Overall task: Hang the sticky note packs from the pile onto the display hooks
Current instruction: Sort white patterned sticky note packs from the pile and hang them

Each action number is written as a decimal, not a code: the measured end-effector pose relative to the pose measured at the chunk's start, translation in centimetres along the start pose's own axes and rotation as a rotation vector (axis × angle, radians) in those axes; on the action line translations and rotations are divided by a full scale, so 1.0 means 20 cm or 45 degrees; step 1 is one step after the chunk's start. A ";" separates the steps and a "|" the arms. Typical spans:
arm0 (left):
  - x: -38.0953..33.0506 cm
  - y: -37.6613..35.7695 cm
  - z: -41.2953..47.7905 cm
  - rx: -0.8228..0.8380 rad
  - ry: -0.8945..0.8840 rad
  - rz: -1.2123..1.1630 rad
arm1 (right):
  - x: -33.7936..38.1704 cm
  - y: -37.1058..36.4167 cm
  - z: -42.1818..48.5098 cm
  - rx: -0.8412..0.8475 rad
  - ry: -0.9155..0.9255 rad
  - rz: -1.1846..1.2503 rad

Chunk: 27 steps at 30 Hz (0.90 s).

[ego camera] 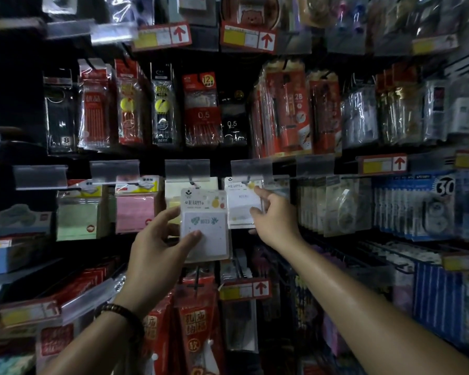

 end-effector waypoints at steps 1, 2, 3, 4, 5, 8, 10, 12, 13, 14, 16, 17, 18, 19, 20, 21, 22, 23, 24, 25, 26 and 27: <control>0.00 0.00 0.00 0.005 0.003 0.005 | -0.01 -0.02 0.02 0.010 0.007 -0.038; 0.01 0.00 0.00 0.014 0.011 0.006 | -0.02 -0.03 0.04 0.012 0.017 -0.082; 0.01 0.00 0.00 0.024 0.020 0.001 | -0.03 -0.04 0.05 0.019 0.022 -0.124; 0.02 0.00 0.00 0.034 0.029 -0.004 | -0.04 -0.04 0.07 0.027 0.028 -0.173; 0.02 0.00 0.00 0.042 0.032 -0.003 | -0.04 -0.04 0.07 0.042 0.034 -0.217; 0.02 -0.01 0.00 0.068 0.031 0.012 | -0.04 -0.01 0.04 0.079 0.057 -0.293; 0.02 -0.04 0.00 0.080 0.060 -0.031 | -0.02 0.03 -0.02 0.024 0.137 -0.293; 0.02 -0.07 0.00 0.095 0.104 -0.075 | -0.01 0.08 -0.11 -0.040 0.267 -0.139; 0.01 -0.09 0.00 0.106 0.129 -0.096 | 0.00 0.10 -0.17 -0.015 0.298 -0.028; 0.01 -0.11 -0.01 0.121 0.156 -0.132 | 0.00 0.12 -0.22 0.045 0.298 0.074; 0.01 -0.17 -0.03 0.156 0.199 -0.195 | 0.02 0.15 -0.32 0.203 0.194 0.282; 0.01 -0.19 -0.04 0.164 0.194 -0.194 | 0.02 0.17 -0.36 0.245 0.141 0.359; 0.01 -0.22 -0.04 0.165 0.175 -0.180 | 0.01 0.17 -0.37 0.247 0.105 0.405; 0.00 -0.24 -0.05 0.161 0.150 -0.164 | 0.00 0.17 -0.38 0.231 0.076 0.432; 0.00 -0.26 -0.05 0.157 0.127 -0.147 | -0.01 0.17 -0.37 0.202 0.051 0.450; 0.01 -0.27 -0.05 0.157 0.107 -0.129 | -0.01 0.18 -0.36 0.171 0.036 0.456; 0.01 -0.28 -0.05 0.156 0.091 -0.104 | -0.01 0.18 -0.34 0.137 0.038 0.451; 0.01 -0.29 -0.04 0.150 0.069 -0.061 | -0.01 0.19 -0.33 0.106 0.050 0.436; 0.00 -0.29 -0.04 0.135 0.032 0.003 | 0.00 0.19 -0.31 0.076 0.065 0.424; 0.00 -0.28 -0.04 0.123 -0.012 0.067 | 0.00 0.20 -0.29 0.049 0.080 0.422; 0.00 -0.28 -0.03 0.115 -0.048 0.107 | 0.00 0.21 -0.27 0.028 0.095 0.419; 0.00 -0.27 -0.03 0.113 -0.069 0.125 | 0.01 0.21 -0.25 0.016 0.114 0.407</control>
Point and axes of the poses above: each hand's wrist, its own z-axis towards the middle knuckle, its own y-axis out of the back of the hand, x = y × z, the point moved 1 cm from there along z, towards the middle knuckle, and after that the axes turned 11 degrees about -x, right-handed, at the moved point
